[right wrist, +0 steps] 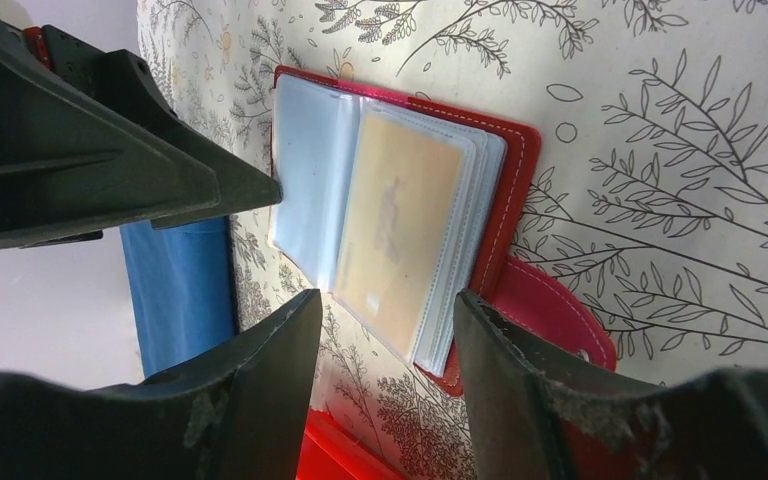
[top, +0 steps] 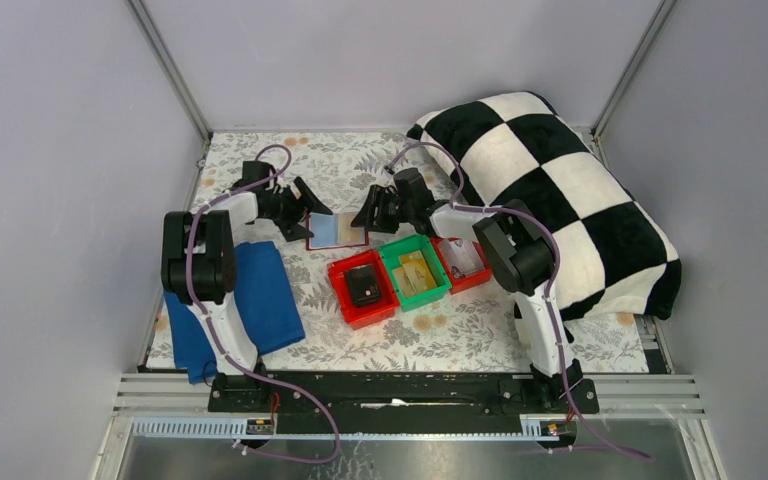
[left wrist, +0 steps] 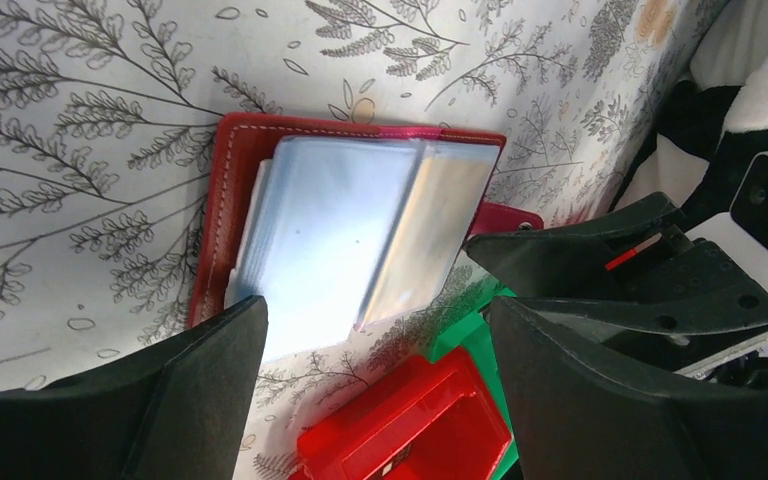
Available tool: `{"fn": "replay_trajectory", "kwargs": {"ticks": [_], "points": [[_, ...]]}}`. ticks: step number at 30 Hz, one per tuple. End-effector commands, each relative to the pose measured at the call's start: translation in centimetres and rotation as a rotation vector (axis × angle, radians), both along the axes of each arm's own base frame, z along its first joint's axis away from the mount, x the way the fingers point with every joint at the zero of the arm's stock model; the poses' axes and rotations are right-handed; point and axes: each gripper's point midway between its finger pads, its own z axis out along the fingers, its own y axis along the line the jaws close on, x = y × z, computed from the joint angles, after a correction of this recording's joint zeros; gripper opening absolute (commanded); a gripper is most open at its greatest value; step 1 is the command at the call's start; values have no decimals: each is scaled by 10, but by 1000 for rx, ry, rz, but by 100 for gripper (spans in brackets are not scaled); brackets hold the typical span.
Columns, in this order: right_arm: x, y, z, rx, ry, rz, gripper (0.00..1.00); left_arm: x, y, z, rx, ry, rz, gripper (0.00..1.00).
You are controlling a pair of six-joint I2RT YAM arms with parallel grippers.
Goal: Take the credit cards out of the card holder
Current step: Remove the credit card from the card holder.
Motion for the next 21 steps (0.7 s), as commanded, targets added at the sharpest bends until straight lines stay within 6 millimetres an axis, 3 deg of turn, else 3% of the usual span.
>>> {"fn": "replay_trajectory", "kwargs": {"ticks": [1, 4, 13, 21], "points": [[8, 9, 47, 52, -104, 5, 59, 11, 0, 41, 37, -119, -16, 86], [7, 12, 46, 56, -97, 13, 59, 12, 5, 44, 64, -123, -19, 86], [-4, 20, 42, 78, -82, 46, 59, -3, 13, 0, 112, -25, -2, 86], [-6, 20, 41, 68, -82, 41, 59, -11, 8, -15, 75, 15, -3, 86]]}}
